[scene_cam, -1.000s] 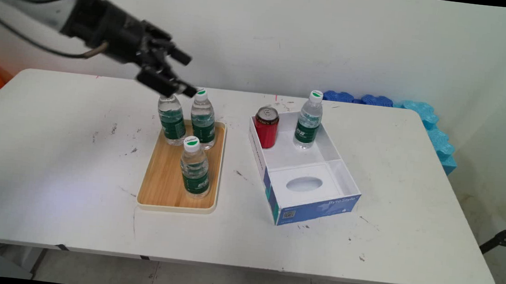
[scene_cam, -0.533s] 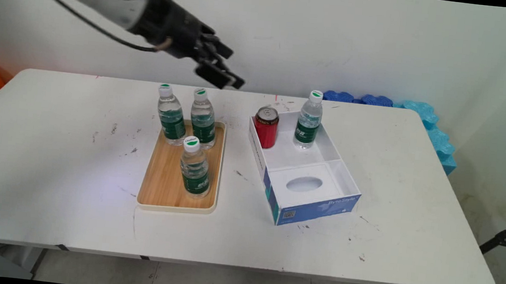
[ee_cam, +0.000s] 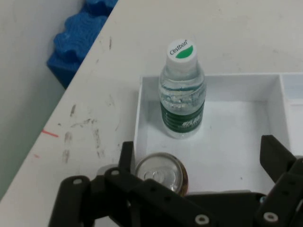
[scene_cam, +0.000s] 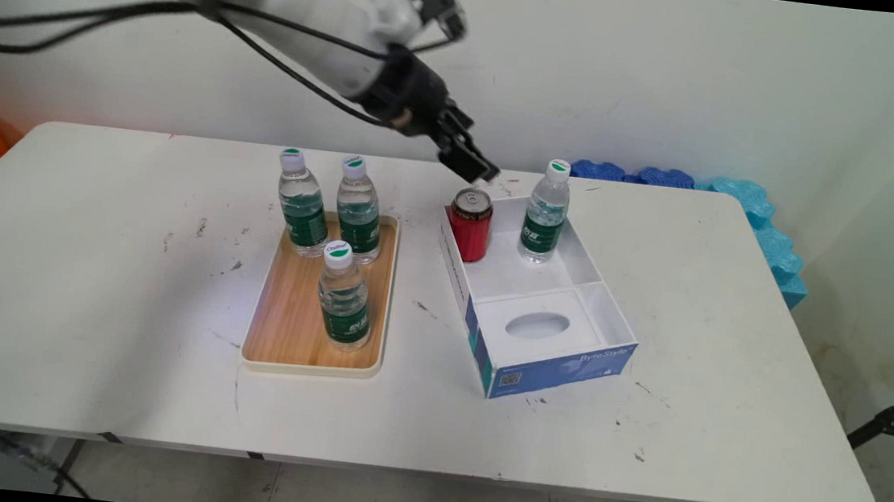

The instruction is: Pick up the green bottle from the white box

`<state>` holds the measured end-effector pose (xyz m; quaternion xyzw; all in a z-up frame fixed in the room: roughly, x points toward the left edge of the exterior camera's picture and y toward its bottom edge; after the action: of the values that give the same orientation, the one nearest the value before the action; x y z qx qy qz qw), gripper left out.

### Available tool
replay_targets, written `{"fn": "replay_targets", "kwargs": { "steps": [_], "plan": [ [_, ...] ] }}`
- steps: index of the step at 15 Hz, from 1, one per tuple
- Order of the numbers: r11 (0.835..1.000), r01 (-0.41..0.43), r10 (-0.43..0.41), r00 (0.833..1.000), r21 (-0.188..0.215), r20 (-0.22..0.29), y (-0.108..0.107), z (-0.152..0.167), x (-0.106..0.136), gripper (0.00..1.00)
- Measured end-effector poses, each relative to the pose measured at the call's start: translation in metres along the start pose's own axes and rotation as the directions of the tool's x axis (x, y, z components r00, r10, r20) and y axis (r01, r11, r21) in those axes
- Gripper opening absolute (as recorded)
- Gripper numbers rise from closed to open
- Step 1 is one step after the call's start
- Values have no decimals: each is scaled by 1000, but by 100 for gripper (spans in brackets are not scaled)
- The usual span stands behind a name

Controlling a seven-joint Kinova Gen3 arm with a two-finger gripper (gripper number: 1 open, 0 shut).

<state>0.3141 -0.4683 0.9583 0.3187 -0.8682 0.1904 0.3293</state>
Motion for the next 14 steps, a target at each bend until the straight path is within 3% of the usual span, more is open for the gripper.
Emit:
{"fn": "replay_targets", "kwargs": {
  "steps": [8,14],
  "plan": [
    [1000,5,-5,1000,-13,10,3,102,1,100],
    [1000,-1,1,1000,-30,9,2,151,-4,100]
  ]
}}
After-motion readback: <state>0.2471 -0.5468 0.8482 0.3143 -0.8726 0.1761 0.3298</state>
